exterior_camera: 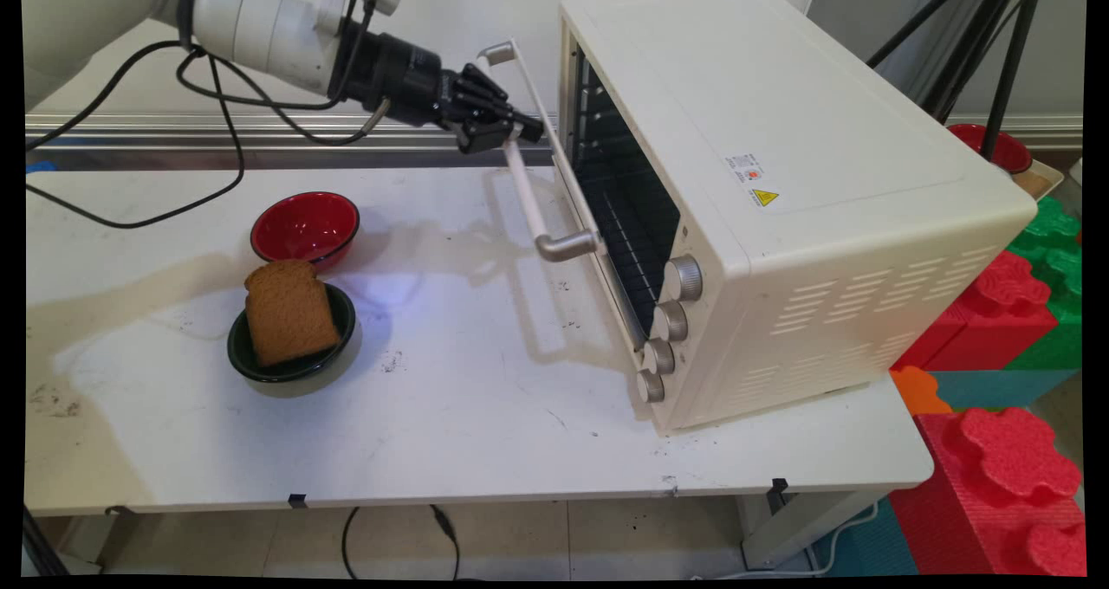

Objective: Open the oven

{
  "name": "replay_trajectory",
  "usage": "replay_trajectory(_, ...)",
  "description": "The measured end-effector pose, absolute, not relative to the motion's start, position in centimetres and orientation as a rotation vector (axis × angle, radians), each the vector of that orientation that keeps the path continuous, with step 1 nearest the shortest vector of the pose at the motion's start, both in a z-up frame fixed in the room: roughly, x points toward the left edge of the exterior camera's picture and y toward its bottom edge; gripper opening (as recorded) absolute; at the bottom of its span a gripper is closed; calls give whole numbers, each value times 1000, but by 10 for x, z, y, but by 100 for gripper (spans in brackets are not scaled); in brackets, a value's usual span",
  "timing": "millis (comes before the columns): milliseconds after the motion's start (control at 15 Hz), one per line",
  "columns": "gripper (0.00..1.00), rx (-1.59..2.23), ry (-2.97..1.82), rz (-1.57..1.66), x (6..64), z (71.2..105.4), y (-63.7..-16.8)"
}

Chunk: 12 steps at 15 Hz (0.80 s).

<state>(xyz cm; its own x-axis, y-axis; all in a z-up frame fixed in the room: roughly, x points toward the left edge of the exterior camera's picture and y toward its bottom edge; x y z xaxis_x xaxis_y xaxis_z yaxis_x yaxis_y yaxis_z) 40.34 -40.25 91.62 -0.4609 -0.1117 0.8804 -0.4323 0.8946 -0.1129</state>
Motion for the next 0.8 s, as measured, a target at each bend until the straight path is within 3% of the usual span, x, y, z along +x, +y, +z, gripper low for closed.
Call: replay_trajectory(800,0,452,-2100,336,440,881,-372)
